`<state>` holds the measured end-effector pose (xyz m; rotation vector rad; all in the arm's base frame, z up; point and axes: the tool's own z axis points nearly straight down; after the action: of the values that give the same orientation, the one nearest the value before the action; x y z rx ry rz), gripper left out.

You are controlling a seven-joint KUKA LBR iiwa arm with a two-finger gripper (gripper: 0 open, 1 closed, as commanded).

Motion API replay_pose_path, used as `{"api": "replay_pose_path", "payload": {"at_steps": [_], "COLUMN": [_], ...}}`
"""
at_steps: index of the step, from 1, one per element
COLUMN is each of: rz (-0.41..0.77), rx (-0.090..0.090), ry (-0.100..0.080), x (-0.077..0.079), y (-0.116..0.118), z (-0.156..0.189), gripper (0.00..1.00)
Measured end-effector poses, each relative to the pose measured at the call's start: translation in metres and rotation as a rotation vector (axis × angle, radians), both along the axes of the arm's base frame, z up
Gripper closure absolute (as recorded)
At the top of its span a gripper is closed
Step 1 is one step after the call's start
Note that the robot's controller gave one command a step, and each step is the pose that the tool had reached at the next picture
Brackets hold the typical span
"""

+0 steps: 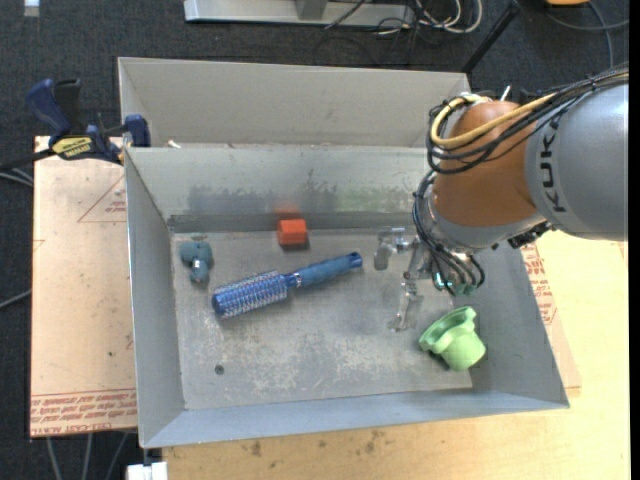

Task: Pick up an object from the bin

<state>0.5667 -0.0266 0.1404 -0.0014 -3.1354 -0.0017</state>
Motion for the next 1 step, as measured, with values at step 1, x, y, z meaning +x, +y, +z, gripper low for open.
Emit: {"api": "replay_pose_path", "payload": {"at_steps": [1], "rz": [0.013], "rx": [0.002], "ry": [-0.009], "x": [0.0386], "y": [0.0438], "z": [-0.0648], "gripper": [0.0]}}
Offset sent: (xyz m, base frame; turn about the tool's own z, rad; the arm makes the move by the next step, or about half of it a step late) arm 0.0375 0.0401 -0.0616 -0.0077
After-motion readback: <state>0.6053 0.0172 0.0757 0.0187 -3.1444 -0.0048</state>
